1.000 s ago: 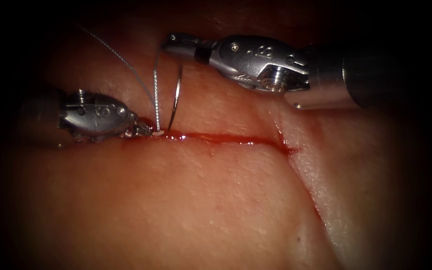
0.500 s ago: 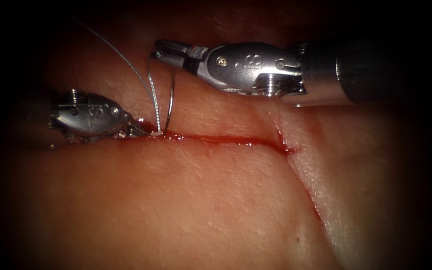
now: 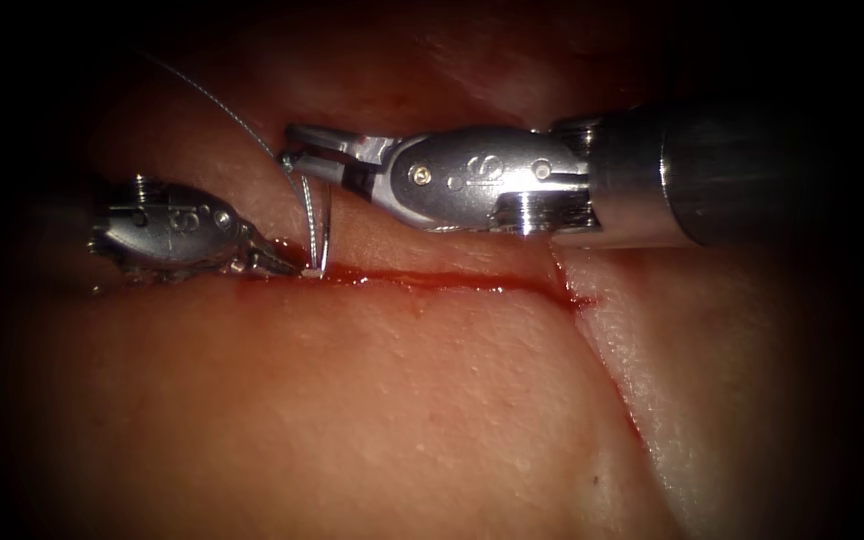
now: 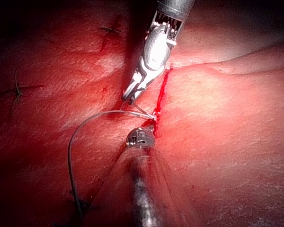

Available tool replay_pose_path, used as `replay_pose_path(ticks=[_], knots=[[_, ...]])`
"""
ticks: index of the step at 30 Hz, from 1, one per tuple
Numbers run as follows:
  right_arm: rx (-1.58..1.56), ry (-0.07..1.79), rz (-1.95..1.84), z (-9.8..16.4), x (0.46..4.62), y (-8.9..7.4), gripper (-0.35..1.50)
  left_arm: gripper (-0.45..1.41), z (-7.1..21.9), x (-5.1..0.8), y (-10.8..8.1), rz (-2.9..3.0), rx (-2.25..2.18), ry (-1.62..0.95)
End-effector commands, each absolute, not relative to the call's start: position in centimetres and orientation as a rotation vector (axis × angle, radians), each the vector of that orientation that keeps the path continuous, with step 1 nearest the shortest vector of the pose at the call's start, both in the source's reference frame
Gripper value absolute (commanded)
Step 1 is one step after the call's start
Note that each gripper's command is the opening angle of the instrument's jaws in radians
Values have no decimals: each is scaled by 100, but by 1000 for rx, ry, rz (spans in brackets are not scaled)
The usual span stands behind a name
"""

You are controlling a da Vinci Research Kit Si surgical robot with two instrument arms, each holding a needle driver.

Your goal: Wound Closure

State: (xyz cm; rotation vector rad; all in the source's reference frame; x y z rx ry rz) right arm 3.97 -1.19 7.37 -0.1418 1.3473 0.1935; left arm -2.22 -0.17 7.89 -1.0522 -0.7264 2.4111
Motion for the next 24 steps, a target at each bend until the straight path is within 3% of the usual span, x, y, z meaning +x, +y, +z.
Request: replay_pose_path(ticks=[1, 24], knots=[[-141, 1355, 191, 742, 405, -119, -35, -40, 796, -227, -19, 2411, -1054, -727], [34, 1423, 369, 756, 404, -121, -35, -32, 708, -219, -12, 2420, -1051, -663]])
